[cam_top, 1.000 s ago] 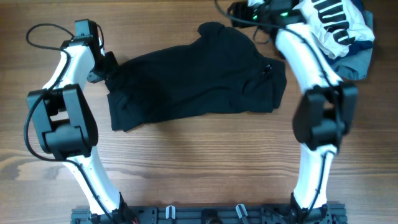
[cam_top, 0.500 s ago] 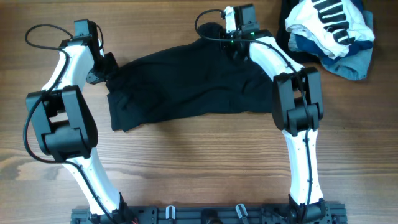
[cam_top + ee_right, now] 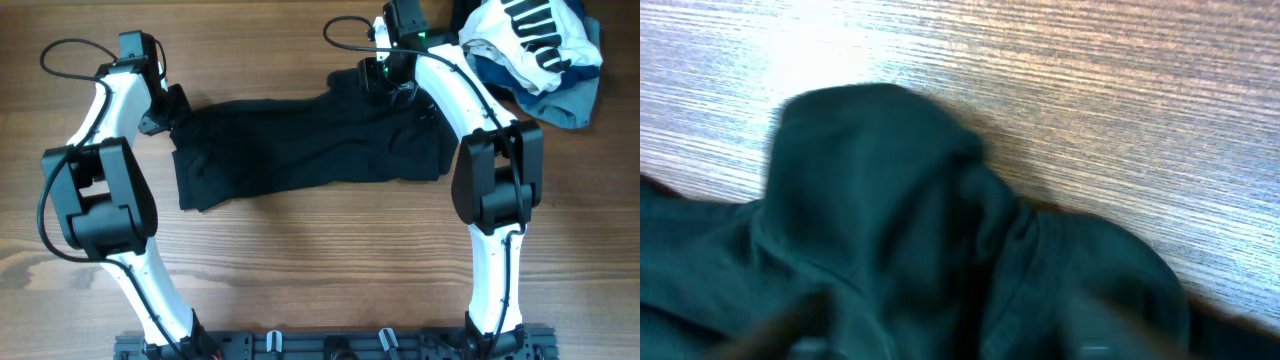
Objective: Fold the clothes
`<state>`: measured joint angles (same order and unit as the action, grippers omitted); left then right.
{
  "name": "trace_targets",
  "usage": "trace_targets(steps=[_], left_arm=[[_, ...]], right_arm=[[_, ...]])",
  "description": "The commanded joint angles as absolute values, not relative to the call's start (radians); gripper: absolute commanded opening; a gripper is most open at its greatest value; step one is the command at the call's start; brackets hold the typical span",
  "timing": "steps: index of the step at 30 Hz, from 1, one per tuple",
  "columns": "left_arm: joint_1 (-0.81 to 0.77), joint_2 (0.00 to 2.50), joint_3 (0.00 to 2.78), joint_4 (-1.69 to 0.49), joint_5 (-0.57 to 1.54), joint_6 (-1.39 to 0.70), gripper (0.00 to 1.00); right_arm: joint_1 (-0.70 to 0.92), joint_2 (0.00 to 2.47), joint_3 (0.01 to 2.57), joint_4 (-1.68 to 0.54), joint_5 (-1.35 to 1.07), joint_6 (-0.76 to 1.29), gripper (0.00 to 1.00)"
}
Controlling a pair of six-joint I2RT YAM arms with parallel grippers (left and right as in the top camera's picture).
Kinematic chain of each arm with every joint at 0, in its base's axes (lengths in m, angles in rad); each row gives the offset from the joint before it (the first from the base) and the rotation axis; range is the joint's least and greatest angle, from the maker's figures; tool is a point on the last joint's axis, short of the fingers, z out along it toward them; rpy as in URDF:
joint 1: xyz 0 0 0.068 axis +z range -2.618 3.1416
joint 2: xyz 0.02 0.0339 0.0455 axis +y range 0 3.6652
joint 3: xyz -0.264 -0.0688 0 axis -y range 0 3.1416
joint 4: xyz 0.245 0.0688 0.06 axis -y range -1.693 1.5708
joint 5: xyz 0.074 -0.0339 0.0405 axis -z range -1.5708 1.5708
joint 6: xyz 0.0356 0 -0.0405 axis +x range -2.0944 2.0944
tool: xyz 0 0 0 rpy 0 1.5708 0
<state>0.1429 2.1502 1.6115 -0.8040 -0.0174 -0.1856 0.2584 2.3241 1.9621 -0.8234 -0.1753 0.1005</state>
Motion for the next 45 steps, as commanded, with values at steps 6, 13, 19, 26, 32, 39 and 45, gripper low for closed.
trace_targets(steps=[6, 13, 19, 26, 32, 39, 45], left_arm=[[0.139, 2.123, 1.603, -0.798, -0.020, -0.199, 0.04], [0.139, 2.123, 1.603, -0.798, -0.020, -0.199, 0.04], [0.139, 2.123, 1.603, -0.798, -0.020, -0.198, 0.04], [0.139, 2.123, 1.603, -0.797, -0.020, -0.198, 0.04], [0.147, 2.120, 1.611, -0.759, -0.020, -0.187, 0.04], [0.174, 2.090, 1.642, -0.736, -0.020, -0.187, 0.04], [0.183, 2.035, 1.642, -0.731, -0.020, -0.187, 0.04]], right_arm=[[0.266, 2.328, 1.967, -0.511, -0.176, 0.006, 0.99], [0.287, 2.425, 1.967, -0.505, -0.165, -0.020, 0.89], [0.292, 2.482, 1.967, -0.470, -0.164, -0.015, 0.83], [0.290, 2.487, 1.971, -0.391, -0.143, 0.008, 0.20], [0.252, 2.479, 2.143, -0.476, -0.111, 0.029, 0.04], [0.195, 2.469, 2.324, -0.645, -0.139, -0.009, 0.04], [0.188, 2.449, 2.329, -0.864, -0.158, -0.022, 0.04]])
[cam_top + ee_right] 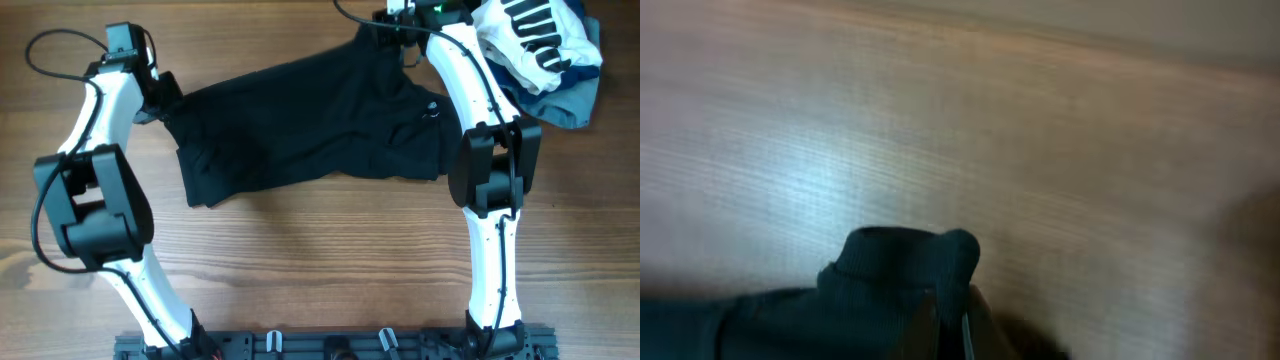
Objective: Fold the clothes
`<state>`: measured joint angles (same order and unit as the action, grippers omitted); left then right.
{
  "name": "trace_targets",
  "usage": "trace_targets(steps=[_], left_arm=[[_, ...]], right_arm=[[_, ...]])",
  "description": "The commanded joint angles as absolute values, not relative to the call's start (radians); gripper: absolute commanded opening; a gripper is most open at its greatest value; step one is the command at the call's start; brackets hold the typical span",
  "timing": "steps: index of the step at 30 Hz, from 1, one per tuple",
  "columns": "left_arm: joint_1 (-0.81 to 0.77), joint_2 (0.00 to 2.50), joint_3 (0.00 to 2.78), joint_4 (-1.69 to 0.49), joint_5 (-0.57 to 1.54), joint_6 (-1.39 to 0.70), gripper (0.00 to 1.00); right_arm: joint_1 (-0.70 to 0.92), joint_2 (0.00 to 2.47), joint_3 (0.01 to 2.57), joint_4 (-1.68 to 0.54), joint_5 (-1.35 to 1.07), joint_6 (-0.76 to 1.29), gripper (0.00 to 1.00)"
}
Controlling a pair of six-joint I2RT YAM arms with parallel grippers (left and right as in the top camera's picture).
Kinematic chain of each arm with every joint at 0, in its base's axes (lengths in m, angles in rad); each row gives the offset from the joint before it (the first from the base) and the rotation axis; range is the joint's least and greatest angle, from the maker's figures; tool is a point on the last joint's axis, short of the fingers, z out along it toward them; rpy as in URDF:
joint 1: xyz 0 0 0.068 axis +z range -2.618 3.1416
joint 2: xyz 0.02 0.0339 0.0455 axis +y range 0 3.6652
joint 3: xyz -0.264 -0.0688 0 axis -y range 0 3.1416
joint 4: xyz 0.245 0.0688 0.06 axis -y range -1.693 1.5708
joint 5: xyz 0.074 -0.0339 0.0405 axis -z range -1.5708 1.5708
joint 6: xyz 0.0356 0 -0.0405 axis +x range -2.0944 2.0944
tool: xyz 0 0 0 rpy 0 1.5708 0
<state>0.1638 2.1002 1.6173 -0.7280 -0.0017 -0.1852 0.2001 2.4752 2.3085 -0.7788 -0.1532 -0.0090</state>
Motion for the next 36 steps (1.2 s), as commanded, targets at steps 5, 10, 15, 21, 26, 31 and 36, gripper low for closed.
trace_targets(steps=[5, 10, 15, 21, 26, 31, 36], left_arm=[[0.183, 1.992, 1.642, -0.805, -0.020, -0.187, 0.04], [0.176, 1.986, 1.641, -0.923, -0.019, -0.187, 0.04], [0.168, 1.986, 1.640, -0.994, -0.019, -0.187, 0.04], [0.150, 1.986, 1.638, -1.049, -0.019, -0.187, 0.04], [0.109, 1.992, 1.617, -1.074, -0.020, -0.186, 0.41], [0.095, 1.990, 1.597, -1.076, -0.025, -0.163, 0.75], [0.143, 1.962, 1.597, -1.131, 0.070, -0.130, 0.79]], right_arm=[[0.155, 2.362, 2.328, -1.108, -0.181, 0.030, 0.04], [0.102, 2.305, 2.328, -1.358, -0.181, 0.056, 0.04], [0.081, 2.305, 2.308, -1.480, -0.176, 0.056, 0.04], [0.081, 2.306, 2.224, -1.526, -0.111, 0.082, 0.04], [0.080, 2.306, 2.069, -1.477, -0.106, 0.081, 0.52], [0.065, 2.304, 2.071, -1.410, -0.104, 0.078, 0.87], [0.032, 2.262, 2.181, -1.418, -0.189, 0.005, 0.93]])
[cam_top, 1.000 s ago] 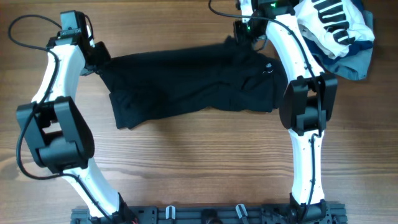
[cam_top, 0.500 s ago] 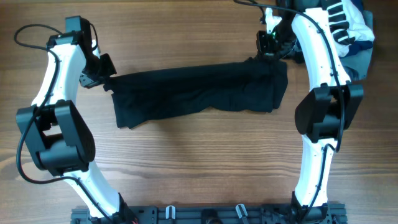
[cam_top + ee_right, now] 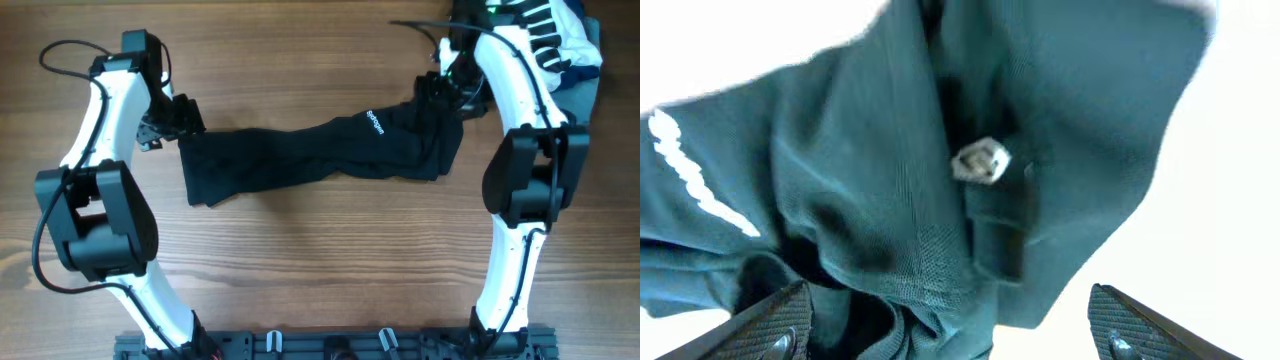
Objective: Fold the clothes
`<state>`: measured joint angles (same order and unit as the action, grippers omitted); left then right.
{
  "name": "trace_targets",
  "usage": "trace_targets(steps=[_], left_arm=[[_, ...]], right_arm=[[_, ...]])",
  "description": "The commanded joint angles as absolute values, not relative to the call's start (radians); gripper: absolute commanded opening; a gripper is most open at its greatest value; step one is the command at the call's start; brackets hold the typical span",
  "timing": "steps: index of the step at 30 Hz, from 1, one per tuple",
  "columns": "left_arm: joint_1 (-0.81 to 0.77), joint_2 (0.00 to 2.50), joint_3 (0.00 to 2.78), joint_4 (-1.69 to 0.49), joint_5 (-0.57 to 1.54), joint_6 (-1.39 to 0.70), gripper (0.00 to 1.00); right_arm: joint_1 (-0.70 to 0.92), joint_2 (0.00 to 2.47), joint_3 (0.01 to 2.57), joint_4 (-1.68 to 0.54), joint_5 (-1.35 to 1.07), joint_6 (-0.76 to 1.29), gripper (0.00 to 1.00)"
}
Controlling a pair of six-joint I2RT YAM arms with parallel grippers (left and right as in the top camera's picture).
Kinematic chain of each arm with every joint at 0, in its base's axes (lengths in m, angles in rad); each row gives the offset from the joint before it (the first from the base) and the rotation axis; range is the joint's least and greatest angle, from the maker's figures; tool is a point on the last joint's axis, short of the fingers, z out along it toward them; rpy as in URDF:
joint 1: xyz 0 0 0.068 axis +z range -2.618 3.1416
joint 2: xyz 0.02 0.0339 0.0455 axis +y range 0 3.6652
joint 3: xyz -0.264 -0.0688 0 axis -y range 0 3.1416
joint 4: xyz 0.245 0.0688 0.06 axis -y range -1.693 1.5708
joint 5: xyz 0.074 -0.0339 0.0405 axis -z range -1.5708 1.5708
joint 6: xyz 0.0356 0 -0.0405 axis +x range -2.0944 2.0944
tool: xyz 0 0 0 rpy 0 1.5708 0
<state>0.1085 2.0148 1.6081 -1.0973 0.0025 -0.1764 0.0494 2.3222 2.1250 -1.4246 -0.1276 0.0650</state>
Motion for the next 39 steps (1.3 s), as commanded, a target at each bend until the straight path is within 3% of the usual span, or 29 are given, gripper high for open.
trace_targets(steps=[1, 6, 20, 22, 24, 28, 33, 39], left_arm=[[0.150, 1.963, 1.595, -1.143, 0.131, -0.090, 0.80], [0.148, 1.963, 1.478, -1.073, 0.254, -0.004, 0.88], [0.148, 1.964, 1.190, -0.706, 0.118, -0.004, 0.85], [0.141, 1.964, 1.157, -0.694, 0.125, -0.008, 0.78], [0.131, 1.964, 1.124, -0.686, 0.159, -0.008, 0.64], [0.106, 1.964, 1.087, -0.691, 0.222, -0.009, 0.04], [0.128, 1.956, 1.097, -0.699, 0.201, -0.061, 0.04], [0.320, 1.818, 1.250, -0.836, 0.113, -0.076, 0.04]], right_arm=[[0.030, 2.247, 2.181, -1.411, -0.220, -0.017, 0.94], [0.030, 2.206, 2.181, -1.398, -0.302, -0.080, 0.99], [0.031, 2.206, 2.180, -1.394, -0.316, -0.077, 0.99], [0.031, 2.206, 2.180, -1.394, -0.316, -0.076, 1.00], [0.031, 2.206, 2.180, -1.392, -0.316, -0.074, 0.99], [0.031, 2.206, 2.180, -1.391, -0.316, -0.048, 0.98], [0.033, 2.206, 2.180, -1.398, -0.315, -0.023, 0.93], [0.040, 2.206, 2.180, -1.403, -0.316, -0.023, 0.91]])
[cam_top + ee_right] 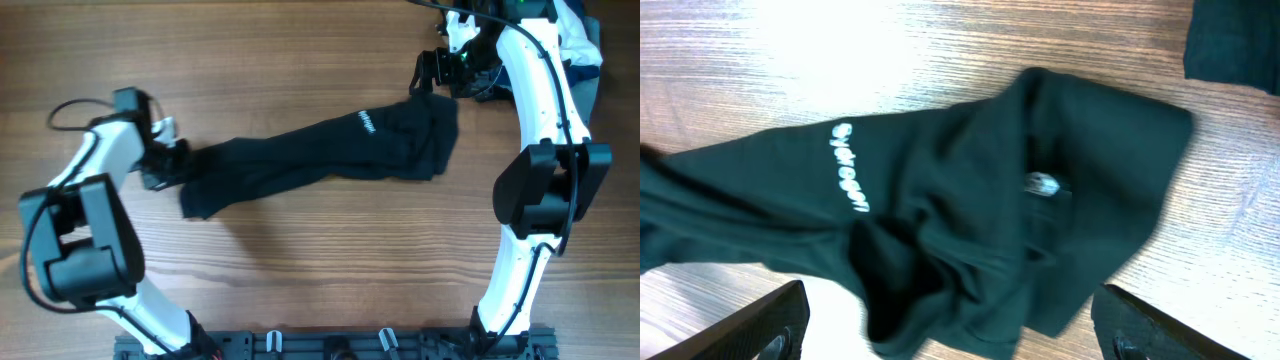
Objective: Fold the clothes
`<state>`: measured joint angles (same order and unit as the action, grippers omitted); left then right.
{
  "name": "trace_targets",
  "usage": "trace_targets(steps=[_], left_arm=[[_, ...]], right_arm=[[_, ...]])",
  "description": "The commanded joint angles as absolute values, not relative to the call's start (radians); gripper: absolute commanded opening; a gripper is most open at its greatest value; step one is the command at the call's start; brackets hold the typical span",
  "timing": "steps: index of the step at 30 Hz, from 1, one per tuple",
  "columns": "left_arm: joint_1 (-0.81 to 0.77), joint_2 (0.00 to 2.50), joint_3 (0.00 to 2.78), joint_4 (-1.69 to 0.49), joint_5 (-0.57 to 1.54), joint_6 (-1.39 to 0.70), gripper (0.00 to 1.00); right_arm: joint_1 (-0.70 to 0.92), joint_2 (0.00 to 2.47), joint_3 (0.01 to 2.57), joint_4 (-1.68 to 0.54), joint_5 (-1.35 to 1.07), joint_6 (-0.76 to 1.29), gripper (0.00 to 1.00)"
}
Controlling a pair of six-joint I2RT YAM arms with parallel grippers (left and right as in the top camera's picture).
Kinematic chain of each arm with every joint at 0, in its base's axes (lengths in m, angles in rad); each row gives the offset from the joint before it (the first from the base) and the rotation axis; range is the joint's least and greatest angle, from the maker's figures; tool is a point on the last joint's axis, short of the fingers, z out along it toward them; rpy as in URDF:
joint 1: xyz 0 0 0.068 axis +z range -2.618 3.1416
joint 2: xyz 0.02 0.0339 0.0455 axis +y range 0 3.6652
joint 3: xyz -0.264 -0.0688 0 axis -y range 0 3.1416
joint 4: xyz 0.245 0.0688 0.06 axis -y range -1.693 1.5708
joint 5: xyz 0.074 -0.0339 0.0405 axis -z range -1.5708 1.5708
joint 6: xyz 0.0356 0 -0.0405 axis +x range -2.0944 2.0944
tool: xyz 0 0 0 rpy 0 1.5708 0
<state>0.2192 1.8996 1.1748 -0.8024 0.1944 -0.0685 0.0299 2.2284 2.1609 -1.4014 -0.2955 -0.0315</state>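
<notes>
A black garment (320, 150) lies folded into a long narrow band across the table, its white lettering (366, 122) facing up. My right gripper (432, 72) hangs open just beyond the band's right end. In the right wrist view its fingers (770, 325) stand wide apart above the bunched cloth (970, 230), with the lettering (845, 165) and a small white tag (1043, 183) below. My left gripper (163, 163) is at the band's left end, touching the cloth. Whether it grips the cloth cannot be seen.
A pile of other clothes sits at the far right corner: a white piece with black stripes (575, 20) on a blue-grey one (590, 85). A dark cloth edge (1235, 40) shows at the right wrist view's top right. Bare wooden table (320, 260) lies in front.
My left gripper has moved nearer to the front and the band's left end has shifted with it. The right gripper, still open, has drawn back a little from the right end.
The garment first lay spread flat with a gripper at each far corner. Then its far edge was pulled away from me, the right gripper shut on it. After that it lay as a narrow band with the right gripper open, and it lies so now.
</notes>
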Motion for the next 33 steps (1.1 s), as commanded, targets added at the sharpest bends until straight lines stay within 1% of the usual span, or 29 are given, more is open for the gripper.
trace_targets(steps=[1, 5, 9, 12, 19, 21, 28, 33], left_arm=[[0.347, 1.787, 1.284, -0.856, 0.114, -0.057, 0.04], [0.383, 1.720, 1.386, -0.915, 0.114, -0.030, 0.04], [0.341, 1.702, 1.415, -0.945, 0.125, -0.030, 0.04], [0.262, 1.705, 1.413, -0.961, 0.145, -0.034, 0.04], [-0.047, 1.731, 1.413, -0.889, 0.144, -0.140, 0.04], [-0.110, 1.759, 1.413, -0.862, 0.144, -0.147, 0.04], [-0.242, 1.888, 1.413, -0.763, 0.161, -0.226, 0.05], [-0.311, 1.899, 1.413, -0.698, 0.193, -0.234, 0.06]], right_arm=[[0.044, 2.206, 2.179, -1.403, -0.316, -0.023, 0.91], [0.060, 2.207, 2.171, -1.401, -0.315, -0.023, 0.91], [0.065, 2.207, 2.164, -1.399, -0.316, -0.023, 0.91], [0.065, 2.207, 2.164, -1.398, -0.316, -0.023, 0.91], [0.071, 2.207, 2.164, -1.399, -0.315, -0.016, 0.91], [0.074, 2.207, 2.164, -1.399, -0.315, -0.016, 0.91], [0.080, 2.207, 2.164, -1.402, -0.315, -0.016, 0.91], [0.081, 2.207, 2.164, -1.402, -0.316, -0.015, 0.91]])
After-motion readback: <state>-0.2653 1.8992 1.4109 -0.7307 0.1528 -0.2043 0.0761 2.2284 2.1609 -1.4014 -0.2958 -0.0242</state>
